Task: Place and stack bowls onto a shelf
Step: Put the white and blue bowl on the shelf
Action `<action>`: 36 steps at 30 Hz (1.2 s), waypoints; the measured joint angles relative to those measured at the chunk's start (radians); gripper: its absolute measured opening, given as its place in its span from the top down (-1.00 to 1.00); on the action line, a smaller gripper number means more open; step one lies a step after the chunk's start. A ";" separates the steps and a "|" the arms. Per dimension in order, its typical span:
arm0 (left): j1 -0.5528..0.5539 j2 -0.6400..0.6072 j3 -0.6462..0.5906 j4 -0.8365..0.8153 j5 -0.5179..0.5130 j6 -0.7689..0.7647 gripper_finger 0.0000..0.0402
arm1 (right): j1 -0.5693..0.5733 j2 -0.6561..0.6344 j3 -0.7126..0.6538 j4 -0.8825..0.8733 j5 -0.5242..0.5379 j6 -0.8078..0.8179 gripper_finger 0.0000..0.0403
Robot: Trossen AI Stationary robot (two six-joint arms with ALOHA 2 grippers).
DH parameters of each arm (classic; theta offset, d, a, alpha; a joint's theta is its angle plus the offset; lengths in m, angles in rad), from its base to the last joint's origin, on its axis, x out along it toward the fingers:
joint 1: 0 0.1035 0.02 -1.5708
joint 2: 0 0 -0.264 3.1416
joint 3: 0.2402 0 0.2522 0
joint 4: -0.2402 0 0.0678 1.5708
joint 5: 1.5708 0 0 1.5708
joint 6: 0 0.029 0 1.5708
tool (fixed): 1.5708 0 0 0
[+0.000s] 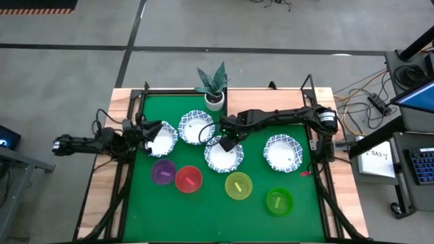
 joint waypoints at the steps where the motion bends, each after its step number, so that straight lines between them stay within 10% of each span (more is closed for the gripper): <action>1: 0.000 0.000 0.000 0.000 0.000 0.000 0.63 | 0.000 0.000 -0.009 0.003 0.000 -0.001 0.44; 16: 0.000 0.000 0.000 -0.004 -0.001 0.000 0.63 | 0.000 0.003 -0.162 0.209 0.000 0.008 0.45; 27: 0.000 0.000 0.000 -0.004 -0.002 0.009 0.63 | 0.000 0.001 -0.183 0.257 0.000 0.036 0.92; 36: 0.000 0.000 0.000 -0.008 -0.003 0.023 0.63 | -0.002 -0.051 -0.129 0.249 -0.025 0.006 0.94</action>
